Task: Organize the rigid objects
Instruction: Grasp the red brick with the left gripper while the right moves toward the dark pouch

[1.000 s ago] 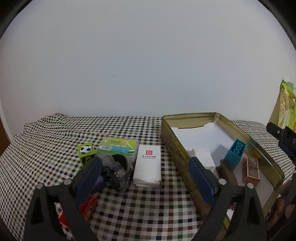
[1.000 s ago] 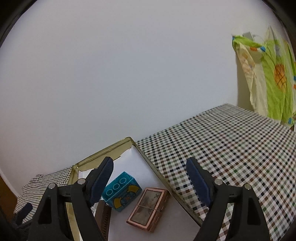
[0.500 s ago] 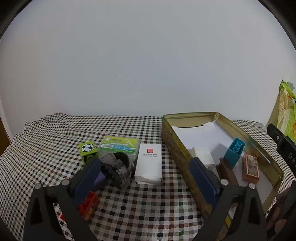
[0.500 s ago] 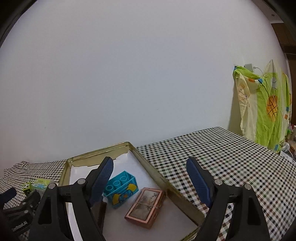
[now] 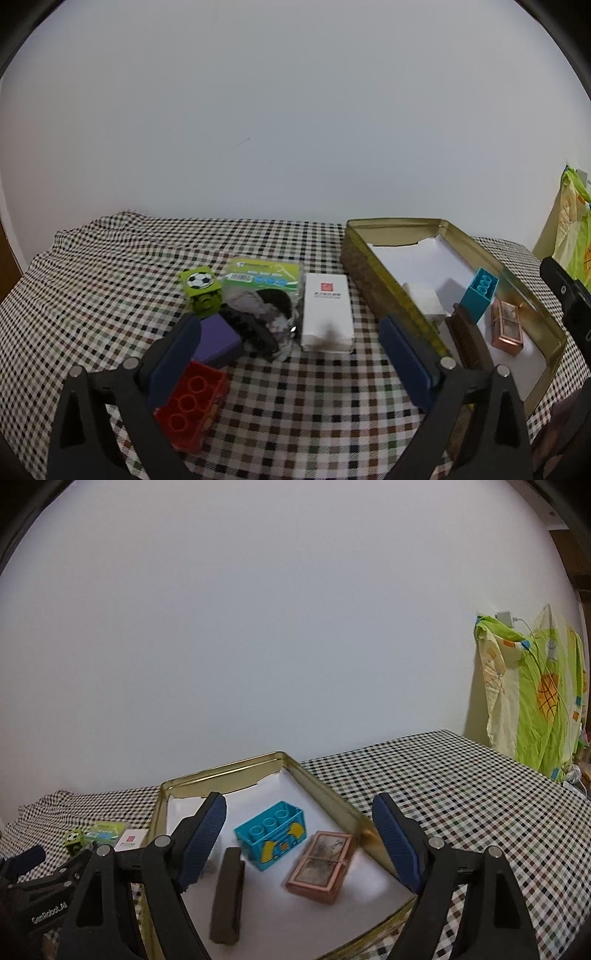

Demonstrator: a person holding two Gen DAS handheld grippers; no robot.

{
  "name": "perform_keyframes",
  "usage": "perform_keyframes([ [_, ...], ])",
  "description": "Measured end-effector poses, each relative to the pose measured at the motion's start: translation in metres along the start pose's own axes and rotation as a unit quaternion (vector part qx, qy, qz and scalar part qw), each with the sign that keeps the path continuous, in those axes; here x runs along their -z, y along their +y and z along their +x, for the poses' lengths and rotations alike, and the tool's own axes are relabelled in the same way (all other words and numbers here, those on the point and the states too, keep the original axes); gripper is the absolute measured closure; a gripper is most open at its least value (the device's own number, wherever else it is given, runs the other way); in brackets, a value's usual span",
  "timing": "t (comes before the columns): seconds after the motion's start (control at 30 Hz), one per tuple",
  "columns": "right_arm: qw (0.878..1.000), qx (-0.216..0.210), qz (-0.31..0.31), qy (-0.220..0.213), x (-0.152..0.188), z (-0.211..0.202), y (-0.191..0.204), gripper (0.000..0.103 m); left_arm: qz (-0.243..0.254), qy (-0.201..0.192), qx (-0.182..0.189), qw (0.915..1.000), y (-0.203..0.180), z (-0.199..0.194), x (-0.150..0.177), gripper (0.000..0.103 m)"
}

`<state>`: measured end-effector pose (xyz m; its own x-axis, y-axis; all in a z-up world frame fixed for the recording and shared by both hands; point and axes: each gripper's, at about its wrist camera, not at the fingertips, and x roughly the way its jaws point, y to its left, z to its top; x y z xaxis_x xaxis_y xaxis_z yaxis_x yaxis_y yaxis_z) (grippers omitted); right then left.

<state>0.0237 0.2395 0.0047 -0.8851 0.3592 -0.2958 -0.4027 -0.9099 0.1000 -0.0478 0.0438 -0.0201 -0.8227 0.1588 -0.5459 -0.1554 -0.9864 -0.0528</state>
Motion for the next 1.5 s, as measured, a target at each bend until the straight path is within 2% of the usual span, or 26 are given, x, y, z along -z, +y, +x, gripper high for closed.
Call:
perform_keyframes([
  [0.2, 1.0, -0.012, -0.017, 0.002, 0.005, -0.008, 0.02, 0.02, -0.011, 0.024, 0.001, 0.9996, 0.013, 0.006, 0.002, 0.005],
  [0.4, 0.999, -0.029, -0.013, 0.009, 0.01, -0.013, 0.04, 0.02, -0.006, 0.028, -0.005, 0.9996, 0.028, 0.007, 0.002, 0.005],
  [0.57, 0.999, -0.048, -0.008, 0.024, 0.014, -0.013, 0.059, 0.02, -0.018, 0.026, -0.024, 0.9992, 0.062, 0.007, -0.001, 0.005],
  [0.8, 0.996, -0.075, -0.012, 0.047, 0.02, -0.014, 0.084, 0.02, -0.065, 0.031, -0.058, 0.9957, 0.117, 0.01, -0.003, 0.005],
  [0.93, 0.995, -0.084, -0.026, 0.045, 0.024, -0.019, 0.096, 0.02, -0.078, 0.039, -0.039, 0.9955, 0.13, 0.008, -0.001, 0.005],
  [1.0, 0.995, -0.087, -0.023, 0.05, 0.024, -0.018, 0.096, 0.02, -0.067, 0.05, -0.008, 0.9964, 0.124, 0.008, 0.001, 0.005],
  [1.07, 0.994, -0.092, -0.015, 0.06, 0.025, -0.015, 0.093, 0.02, -0.039, 0.061, 0.014, 0.9973, 0.113, 0.009, 0.003, 0.007],
  [1.1, 0.993, -0.094, -0.011, 0.065, 0.025, -0.013, 0.092, 0.02, -0.005, 0.069, 0.024, 0.9973, 0.1, 0.01, 0.007, 0.008],
  [1.17, 0.993, -0.097, -0.002, 0.074, 0.025, -0.009, 0.089, 0.02, 0.046, 0.082, 0.026, 0.9952, 0.081, 0.013, 0.013, 0.016],
  [1.23, 0.992, -0.098, 0.003, 0.079, 0.025, -0.008, 0.088, 0.02, 0.072, 0.098, 0.032, 0.992, 0.072, 0.016, 0.018, 0.02],
  [1.3, 0.991, -0.102, 0.003, 0.081, 0.026, -0.006, 0.088, 0.02, 0.066, 0.115, 0.051, 0.9899, 0.072, 0.019, 0.02, 0.026],
  [1.37, 0.991, -0.103, -0.001, 0.081, 0.026, -0.007, 0.09, 0.02, 0.048, 0.142, 0.058, 0.987, 0.078, 0.026, 0.023, 0.043],
  [1.4, 0.991, -0.104, -0.004, 0.08, 0.026, -0.008, 0.091, 0.02, 0.039, 0.158, 0.056, 0.9851, 0.08, 0.031, 0.025, 0.048],
  [1.5, 0.991, -0.108, -0.013, 0.079, 0.026, -0.007, 0.096, 0.02, 0.035, 0.16, 0.054, 0.985, 0.083, 0.031, 0.027, 0.052],
])
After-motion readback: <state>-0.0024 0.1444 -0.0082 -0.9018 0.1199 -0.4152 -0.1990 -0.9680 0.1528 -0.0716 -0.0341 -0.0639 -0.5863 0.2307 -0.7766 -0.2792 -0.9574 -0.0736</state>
